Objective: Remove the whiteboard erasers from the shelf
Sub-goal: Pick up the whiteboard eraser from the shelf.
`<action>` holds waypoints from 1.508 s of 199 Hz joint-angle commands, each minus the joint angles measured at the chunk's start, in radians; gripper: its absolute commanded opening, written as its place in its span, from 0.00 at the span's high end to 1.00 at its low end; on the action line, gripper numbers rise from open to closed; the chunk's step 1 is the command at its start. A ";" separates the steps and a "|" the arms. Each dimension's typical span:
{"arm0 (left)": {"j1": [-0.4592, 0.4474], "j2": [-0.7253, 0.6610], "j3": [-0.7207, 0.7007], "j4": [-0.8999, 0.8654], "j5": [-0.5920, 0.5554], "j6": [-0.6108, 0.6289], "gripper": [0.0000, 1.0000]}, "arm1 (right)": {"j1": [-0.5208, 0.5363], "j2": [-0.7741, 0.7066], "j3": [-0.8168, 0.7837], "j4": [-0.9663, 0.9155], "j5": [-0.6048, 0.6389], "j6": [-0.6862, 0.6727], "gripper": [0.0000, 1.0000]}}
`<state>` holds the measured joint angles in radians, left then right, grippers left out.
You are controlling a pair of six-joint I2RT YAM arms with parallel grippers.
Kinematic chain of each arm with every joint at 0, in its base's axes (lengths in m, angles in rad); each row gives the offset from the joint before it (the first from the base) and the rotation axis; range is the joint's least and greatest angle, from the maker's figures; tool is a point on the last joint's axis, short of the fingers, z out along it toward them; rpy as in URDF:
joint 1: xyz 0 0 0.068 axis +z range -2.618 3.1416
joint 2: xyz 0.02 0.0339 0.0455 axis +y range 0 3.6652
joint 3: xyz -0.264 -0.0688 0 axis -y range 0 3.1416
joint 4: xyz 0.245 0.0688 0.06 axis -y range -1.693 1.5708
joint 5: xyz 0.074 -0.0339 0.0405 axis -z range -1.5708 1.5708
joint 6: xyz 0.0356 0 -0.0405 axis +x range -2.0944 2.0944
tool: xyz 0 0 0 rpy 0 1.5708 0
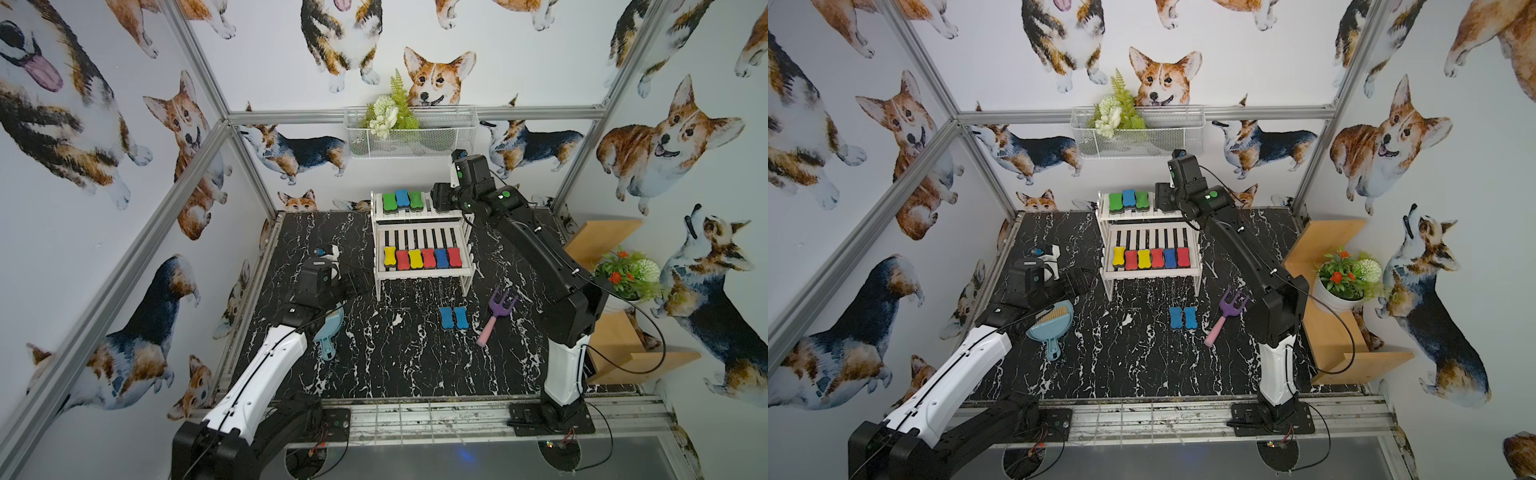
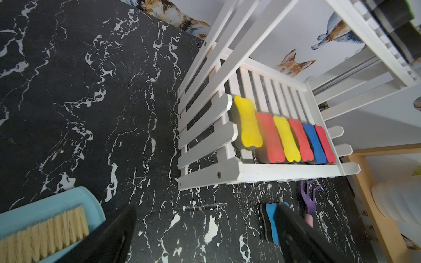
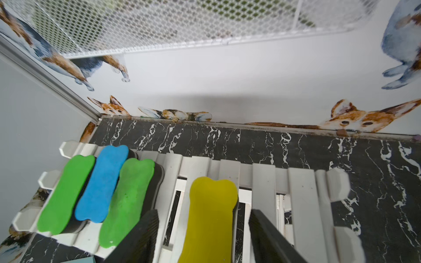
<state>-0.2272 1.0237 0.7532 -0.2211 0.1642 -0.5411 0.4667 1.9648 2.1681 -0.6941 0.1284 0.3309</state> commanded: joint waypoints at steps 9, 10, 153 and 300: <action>0.000 -0.002 -0.002 0.014 -0.002 0.005 0.00 | 0.003 0.008 -0.007 -0.015 0.010 -0.001 0.31; 0.000 -0.003 -0.002 0.014 -0.002 0.005 0.00 | 0.004 0.008 -0.007 -0.016 0.011 -0.001 0.31; 0.000 0.001 0.000 0.015 -0.002 0.006 0.00 | 0.023 -0.013 -0.028 -0.012 0.053 0.002 0.55; 0.000 -0.020 -0.001 0.014 0.005 0.004 0.00 | 0.211 -0.676 -0.890 0.248 0.047 0.201 0.58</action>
<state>-0.2272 1.0084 0.7532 -0.2211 0.1638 -0.5415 0.6430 1.3624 1.3930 -0.5270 0.1802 0.4553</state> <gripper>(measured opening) 0.996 0.419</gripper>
